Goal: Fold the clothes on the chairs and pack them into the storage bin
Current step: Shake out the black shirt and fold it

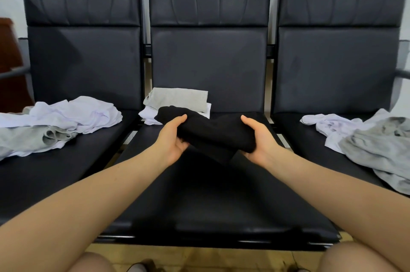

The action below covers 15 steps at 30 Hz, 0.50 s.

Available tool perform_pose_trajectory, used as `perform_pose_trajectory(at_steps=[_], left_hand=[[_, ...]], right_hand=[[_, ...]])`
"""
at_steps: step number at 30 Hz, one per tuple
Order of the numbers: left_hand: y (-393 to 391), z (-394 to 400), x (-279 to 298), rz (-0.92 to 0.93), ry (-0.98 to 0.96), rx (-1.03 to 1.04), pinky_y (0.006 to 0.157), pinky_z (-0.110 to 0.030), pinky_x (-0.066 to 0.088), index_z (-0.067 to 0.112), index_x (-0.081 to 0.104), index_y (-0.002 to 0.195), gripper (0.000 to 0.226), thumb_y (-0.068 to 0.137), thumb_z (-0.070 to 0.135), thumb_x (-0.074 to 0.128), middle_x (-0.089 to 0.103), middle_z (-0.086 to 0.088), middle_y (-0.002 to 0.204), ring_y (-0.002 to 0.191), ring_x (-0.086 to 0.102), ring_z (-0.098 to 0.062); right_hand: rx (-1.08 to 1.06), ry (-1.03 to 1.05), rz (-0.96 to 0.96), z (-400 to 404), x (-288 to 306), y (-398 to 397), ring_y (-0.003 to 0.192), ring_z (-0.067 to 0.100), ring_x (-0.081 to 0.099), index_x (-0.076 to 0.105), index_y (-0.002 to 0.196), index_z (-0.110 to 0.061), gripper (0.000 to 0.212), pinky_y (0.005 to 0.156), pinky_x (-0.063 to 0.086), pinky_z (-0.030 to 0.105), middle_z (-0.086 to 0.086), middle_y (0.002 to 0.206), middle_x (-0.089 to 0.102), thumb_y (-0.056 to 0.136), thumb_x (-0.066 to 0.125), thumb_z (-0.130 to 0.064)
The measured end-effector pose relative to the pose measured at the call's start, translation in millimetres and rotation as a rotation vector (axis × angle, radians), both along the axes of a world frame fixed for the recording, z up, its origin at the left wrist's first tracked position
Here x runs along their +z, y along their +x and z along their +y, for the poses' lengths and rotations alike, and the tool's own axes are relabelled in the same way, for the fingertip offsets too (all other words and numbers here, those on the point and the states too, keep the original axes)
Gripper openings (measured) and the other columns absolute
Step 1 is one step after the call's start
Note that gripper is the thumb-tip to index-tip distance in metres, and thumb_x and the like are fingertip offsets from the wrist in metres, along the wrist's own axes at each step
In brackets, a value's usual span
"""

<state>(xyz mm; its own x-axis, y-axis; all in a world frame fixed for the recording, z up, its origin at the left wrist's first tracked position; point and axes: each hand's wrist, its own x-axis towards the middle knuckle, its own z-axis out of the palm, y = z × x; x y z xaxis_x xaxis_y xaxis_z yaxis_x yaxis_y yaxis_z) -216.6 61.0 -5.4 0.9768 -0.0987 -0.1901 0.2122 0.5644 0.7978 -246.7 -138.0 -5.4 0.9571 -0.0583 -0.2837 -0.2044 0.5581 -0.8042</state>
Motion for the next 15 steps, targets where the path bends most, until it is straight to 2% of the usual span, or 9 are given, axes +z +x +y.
perform_pose_trajectory(at_steps=[3,6,9,12,15], left_hand=[[0,3,-2,-0.033,-0.049,0.038,0.069,-0.032,0.058,0.011,0.058,0.124,0.032,0.093,0.011,0.058,0.067,-0.007,0.117,0.103,0.066,-0.02],[-2,6,-1,-0.058,-0.027,0.004,0.081,-0.033,0.055,0.011,0.059,0.123,0.03,0.093,0.012,0.057,0.066,-0.007,0.12,0.108,0.064,-0.02],[-6,11,1,-0.036,-0.02,-0.087,0.089,-0.037,0.052,0.016,0.063,0.118,0.034,0.093,0.038,0.056,0.067,-0.005,0.12,0.11,0.064,-0.022],[-2,19,-1,0.026,-0.071,-0.145,0.093,-0.043,0.05,0.022,0.061,0.122,0.065,0.084,0.071,0.042,0.067,-0.005,0.121,0.114,0.061,-0.026],[0,25,1,0.113,-0.068,-0.16,0.09,-0.046,0.05,0.021,0.062,0.118,0.073,0.079,0.079,0.04,0.068,-0.008,0.117,0.111,0.062,-0.029]], right_hand=[[0.086,-0.054,-0.017,6,-4,2,0.103,0.023,0.068,0.065,0.117,-0.017,0.035,0.091,0.053,0.042,0.004,0.11,0.072,0.083,0.071,-0.023],[0.096,-0.102,0.006,13,-10,4,0.101,0.022,0.067,0.063,0.118,-0.017,0.038,0.087,0.055,0.042,0.005,0.11,0.071,0.082,0.073,-0.016],[0.026,-0.149,0.03,15,-11,8,0.099,0.02,0.065,0.062,0.118,-0.015,0.037,0.087,0.054,0.037,0.004,0.107,0.069,0.083,0.072,-0.013],[-0.005,-0.18,0.04,11,-11,12,0.102,0.02,0.064,0.063,0.118,-0.012,0.034,0.092,0.052,0.033,0.005,0.11,0.069,0.084,0.067,-0.013],[-0.042,-0.17,0.043,4,-10,15,0.096,0.021,0.066,0.066,0.113,-0.011,0.03,0.089,0.052,0.034,0.007,0.107,0.07,0.083,0.064,-0.009]])
